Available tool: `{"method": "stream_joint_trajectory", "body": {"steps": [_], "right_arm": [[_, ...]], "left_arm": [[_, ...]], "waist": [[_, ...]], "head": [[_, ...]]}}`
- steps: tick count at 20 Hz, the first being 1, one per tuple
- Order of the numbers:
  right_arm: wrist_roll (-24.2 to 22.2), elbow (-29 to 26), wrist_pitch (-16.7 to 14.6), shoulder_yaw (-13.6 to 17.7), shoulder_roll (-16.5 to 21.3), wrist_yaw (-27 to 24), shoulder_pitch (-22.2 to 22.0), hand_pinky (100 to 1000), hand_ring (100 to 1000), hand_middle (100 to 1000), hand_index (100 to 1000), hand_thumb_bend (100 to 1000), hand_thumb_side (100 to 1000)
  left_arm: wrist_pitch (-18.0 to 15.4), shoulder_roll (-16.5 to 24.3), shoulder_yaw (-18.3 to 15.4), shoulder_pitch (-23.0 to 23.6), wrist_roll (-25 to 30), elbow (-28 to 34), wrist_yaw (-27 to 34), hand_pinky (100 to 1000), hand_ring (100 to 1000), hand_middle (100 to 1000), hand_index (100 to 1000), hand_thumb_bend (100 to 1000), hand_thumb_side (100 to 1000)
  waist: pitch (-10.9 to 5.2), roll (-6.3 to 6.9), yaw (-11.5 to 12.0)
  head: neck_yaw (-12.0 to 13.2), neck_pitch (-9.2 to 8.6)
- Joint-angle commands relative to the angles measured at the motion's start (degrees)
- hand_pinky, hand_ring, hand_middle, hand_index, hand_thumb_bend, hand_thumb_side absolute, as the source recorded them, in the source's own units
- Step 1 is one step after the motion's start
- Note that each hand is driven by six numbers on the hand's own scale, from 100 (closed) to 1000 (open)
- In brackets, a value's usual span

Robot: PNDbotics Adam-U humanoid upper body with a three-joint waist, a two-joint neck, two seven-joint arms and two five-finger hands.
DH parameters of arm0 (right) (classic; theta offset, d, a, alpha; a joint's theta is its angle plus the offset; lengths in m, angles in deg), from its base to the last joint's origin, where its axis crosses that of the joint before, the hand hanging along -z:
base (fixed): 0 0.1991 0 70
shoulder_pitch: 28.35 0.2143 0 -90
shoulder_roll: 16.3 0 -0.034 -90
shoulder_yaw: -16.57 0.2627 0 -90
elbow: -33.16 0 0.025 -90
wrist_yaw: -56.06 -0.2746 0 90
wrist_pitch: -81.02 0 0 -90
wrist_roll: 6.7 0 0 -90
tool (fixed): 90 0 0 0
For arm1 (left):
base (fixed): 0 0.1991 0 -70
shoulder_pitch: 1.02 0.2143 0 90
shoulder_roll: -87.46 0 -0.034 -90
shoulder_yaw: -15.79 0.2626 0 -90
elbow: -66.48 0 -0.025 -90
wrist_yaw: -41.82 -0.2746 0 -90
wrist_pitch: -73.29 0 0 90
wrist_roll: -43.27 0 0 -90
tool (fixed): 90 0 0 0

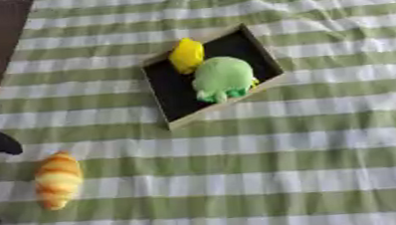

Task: Pick up objects on the table and place them in the box.

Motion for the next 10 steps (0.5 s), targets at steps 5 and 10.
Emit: {"method": "stream_joint_trajectory", "body": {"steps": [5, 10], "right_arm": [[-1.89, -0.85, 1.67, 0.20, 0.18, -2.41, 1.17, 946, 796, 708, 818, 100, 454], [-3.17, -0.85, 2.46, -0.05, -0.02, -3.55, 1.77, 947, 793, 704, 816, 100, 470]], "left_arm": [[3.64, -1.24, 3.48, -2.77, 0.07, -0.66, -2.80, 852, 872, 794, 884, 514, 102], [5.80, -2.63, 5.11, -4.78, 1.04, -2.46, -4.87, 856, 875, 799, 885, 541, 100]], "waist": [[-0.75, 0.23, -0.13], [-0.66, 0.57, -0.23]], "head": [[0.82, 0.36], [0.96, 0.31]]}}
